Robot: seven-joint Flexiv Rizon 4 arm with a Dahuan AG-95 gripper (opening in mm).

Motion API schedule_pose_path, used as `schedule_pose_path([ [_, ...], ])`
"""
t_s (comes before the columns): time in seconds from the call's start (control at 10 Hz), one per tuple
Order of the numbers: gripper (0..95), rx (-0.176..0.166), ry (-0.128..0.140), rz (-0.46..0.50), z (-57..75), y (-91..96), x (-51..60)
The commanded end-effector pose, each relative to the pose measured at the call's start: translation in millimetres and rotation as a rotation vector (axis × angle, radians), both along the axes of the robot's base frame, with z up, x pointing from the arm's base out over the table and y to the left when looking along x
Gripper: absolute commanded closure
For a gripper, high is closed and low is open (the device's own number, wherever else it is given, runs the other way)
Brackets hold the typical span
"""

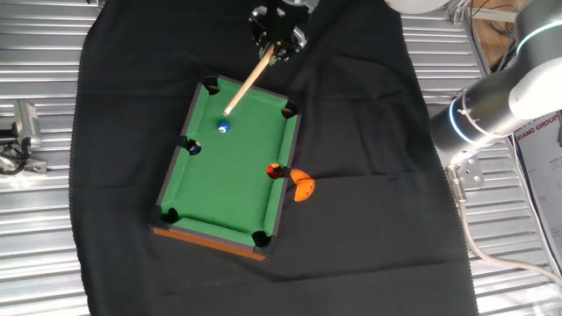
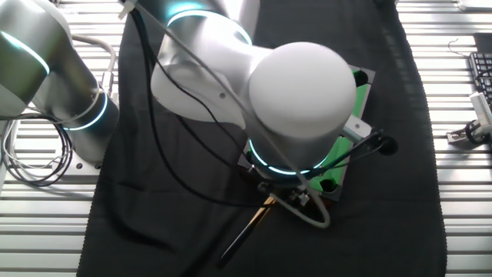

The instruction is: Hit the pool ball

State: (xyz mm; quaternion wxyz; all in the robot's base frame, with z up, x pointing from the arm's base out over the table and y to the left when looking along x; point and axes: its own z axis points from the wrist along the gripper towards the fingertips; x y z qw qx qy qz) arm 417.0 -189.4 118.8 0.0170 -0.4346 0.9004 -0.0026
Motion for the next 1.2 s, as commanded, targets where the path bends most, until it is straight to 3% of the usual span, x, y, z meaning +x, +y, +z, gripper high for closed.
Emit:
schedule_pose_path([
  [0.1, 95.0, -0.007, 0.003, 0.006, 0.9, -3.3, -2.9],
  [0.3, 95.0, -0.004, 0.002, 0.011, 0.1, -9.0, -7.9],
  [1.2, 95.0, -0.014, 0.017, 0.011, -2.8, -15.1, -10.8],
])
